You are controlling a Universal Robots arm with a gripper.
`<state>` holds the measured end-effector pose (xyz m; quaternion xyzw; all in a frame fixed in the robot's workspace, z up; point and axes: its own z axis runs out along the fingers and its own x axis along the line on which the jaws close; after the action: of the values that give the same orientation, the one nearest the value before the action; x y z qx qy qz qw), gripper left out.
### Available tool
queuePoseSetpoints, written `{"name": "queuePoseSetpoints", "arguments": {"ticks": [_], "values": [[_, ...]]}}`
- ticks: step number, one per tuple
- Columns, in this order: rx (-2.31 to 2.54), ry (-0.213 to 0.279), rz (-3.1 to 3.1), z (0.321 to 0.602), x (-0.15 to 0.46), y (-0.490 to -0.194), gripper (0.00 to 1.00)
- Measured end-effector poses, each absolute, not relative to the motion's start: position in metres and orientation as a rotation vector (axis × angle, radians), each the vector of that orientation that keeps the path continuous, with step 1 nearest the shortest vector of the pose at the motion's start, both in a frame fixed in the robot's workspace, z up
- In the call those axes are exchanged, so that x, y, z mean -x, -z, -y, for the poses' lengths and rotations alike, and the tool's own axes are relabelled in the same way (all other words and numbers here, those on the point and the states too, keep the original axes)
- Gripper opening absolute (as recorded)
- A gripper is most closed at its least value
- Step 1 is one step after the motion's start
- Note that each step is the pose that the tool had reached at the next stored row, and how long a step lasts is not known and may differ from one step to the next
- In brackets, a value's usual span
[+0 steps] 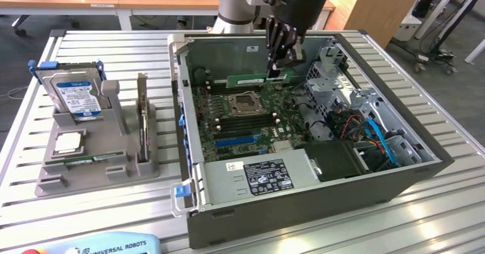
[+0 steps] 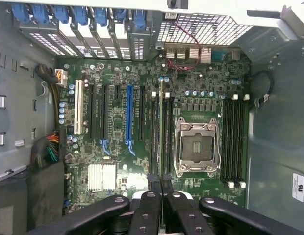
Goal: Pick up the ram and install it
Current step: 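Insert the ram into the slot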
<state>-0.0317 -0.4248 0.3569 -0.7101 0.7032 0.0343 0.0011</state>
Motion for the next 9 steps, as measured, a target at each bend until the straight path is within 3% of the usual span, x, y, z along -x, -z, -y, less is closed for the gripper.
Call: {"name": "queuePoseSetpoints", "arguments": {"ticks": [9], "values": [[2.229,-0.108,-2.208,0.4248,0.0317,-0.3475,0.11]]}}
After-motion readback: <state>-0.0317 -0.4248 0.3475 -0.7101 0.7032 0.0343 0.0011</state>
